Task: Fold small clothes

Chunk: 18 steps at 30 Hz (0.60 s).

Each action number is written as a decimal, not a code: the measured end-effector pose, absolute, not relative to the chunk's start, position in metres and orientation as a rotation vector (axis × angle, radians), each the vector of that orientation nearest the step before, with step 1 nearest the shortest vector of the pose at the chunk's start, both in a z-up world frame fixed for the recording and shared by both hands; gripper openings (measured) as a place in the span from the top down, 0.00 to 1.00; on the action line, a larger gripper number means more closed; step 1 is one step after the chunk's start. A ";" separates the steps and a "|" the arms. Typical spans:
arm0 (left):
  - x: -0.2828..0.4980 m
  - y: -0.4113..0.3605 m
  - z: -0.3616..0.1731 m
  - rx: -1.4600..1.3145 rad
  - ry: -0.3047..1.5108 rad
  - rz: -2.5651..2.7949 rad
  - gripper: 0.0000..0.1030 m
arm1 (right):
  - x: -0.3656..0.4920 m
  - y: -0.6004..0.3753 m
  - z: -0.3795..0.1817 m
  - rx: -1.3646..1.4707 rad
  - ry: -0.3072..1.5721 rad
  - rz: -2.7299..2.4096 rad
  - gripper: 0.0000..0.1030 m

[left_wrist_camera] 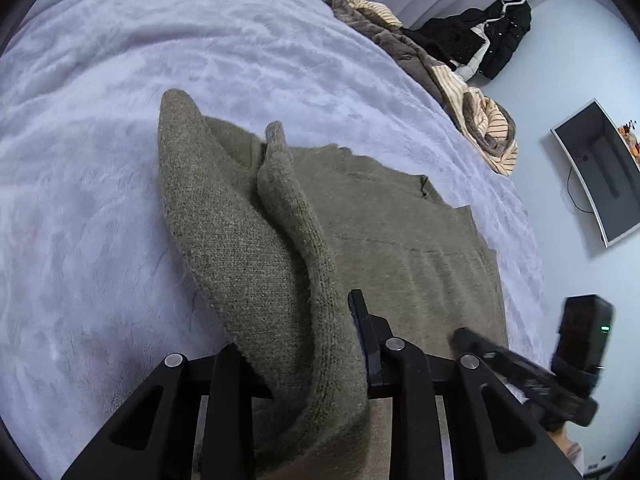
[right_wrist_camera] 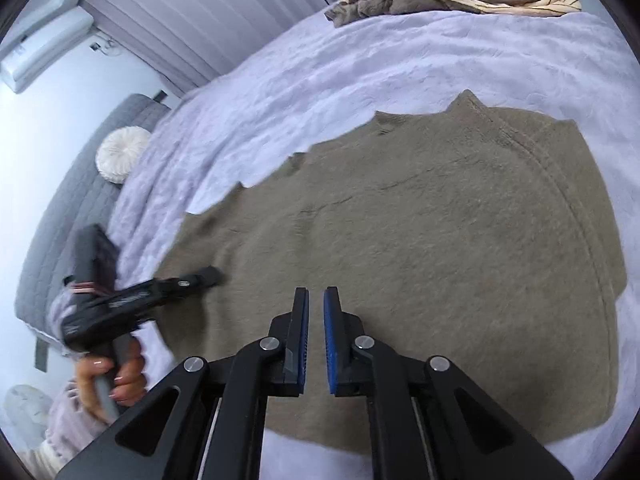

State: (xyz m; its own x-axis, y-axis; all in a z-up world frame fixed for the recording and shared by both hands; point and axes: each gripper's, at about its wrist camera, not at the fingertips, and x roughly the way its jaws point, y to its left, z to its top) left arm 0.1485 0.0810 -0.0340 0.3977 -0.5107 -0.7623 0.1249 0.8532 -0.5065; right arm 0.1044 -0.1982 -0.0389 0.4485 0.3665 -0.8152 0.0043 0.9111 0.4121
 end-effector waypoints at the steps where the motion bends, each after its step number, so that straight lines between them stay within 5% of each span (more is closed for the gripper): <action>1: 0.148 0.074 -0.023 -0.388 1.077 -0.431 0.73 | 0.111 -0.195 -0.057 0.359 1.157 0.222 0.93; 9: 0.154 -0.033 0.033 -0.209 1.005 -0.567 0.73 | 0.097 -0.225 -0.085 0.617 1.074 0.299 0.96; 18: 0.150 -0.174 0.016 -0.050 1.097 -0.707 0.73 | 0.081 -0.254 -0.105 0.976 0.964 0.380 0.97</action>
State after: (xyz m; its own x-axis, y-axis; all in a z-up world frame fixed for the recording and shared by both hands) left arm 0.1496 -0.1740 0.0161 0.2631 -0.5464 -0.7951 0.4986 0.7826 -0.3728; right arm 0.0811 -0.2536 -0.1046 0.5477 0.6600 -0.5142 0.1324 0.5385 0.8322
